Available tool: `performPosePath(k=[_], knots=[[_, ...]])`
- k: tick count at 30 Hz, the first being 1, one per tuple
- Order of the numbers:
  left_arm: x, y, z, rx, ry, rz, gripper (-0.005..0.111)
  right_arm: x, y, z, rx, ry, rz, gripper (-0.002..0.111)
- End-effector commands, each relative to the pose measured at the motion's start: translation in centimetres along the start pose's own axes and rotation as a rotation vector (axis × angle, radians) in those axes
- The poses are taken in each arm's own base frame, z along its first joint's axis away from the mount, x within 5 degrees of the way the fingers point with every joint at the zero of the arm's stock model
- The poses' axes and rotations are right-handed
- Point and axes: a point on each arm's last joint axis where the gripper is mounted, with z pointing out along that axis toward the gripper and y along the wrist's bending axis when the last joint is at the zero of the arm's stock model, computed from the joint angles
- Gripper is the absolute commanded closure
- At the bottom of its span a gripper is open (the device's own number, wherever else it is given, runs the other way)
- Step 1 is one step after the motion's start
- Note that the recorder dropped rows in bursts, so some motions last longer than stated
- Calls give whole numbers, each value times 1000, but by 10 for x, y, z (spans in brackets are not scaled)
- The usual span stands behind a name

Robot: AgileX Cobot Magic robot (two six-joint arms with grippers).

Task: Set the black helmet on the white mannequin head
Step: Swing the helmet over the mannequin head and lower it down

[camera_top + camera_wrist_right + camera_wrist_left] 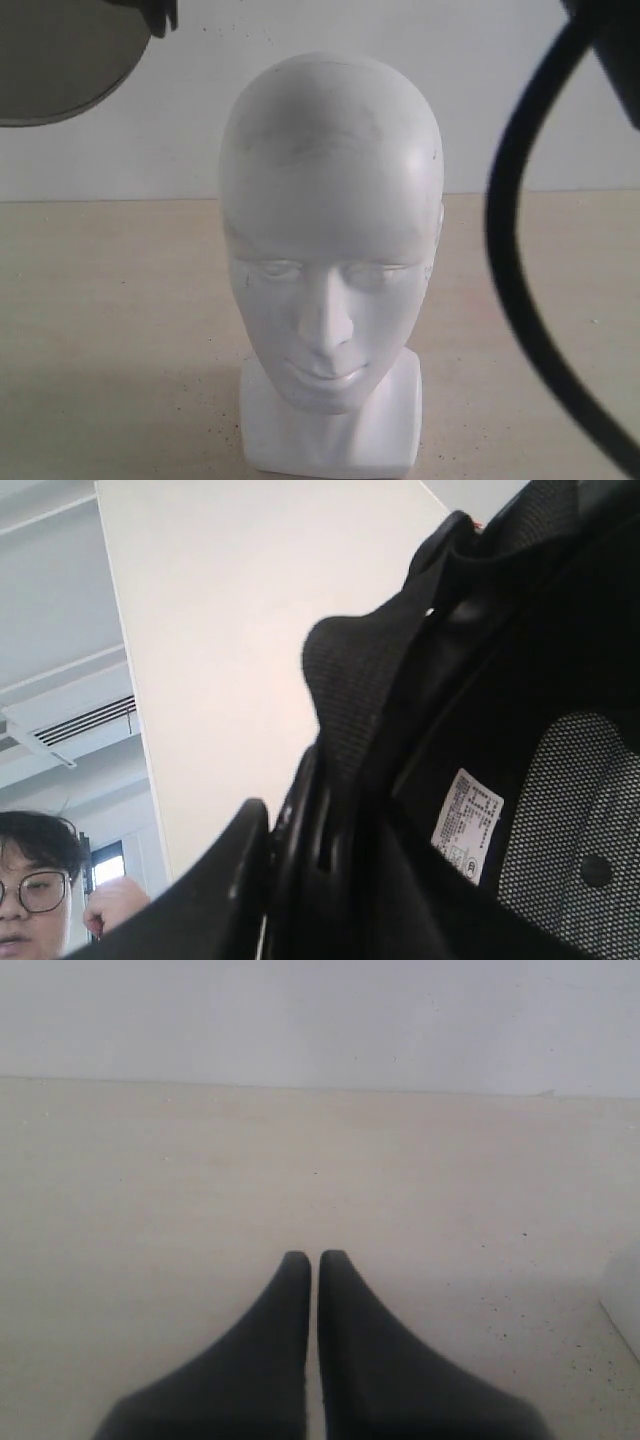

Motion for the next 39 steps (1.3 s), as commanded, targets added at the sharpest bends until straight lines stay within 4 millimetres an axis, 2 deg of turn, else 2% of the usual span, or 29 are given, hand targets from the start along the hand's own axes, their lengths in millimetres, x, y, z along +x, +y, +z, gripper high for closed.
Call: performPosePath(k=[1, 9, 23, 32, 39], knots=[[1, -1, 0, 9, 0, -6, 102, -11, 13, 5, -99, -77, -33, 108], [1, -1, 0, 9, 0, -6, 102, -5, 2, 2, -41, -85, -14, 108], [1, -1, 0, 9, 0, -6, 102, 12, -22, -25, 128, -60, -38, 108], [1, -1, 0, 9, 0, -6, 102, 23, -37, -28, 196, -58, -17, 108], [1, -1, 0, 9, 0, -6, 102, 23, -40, -30, 226, -69, -42, 108]])
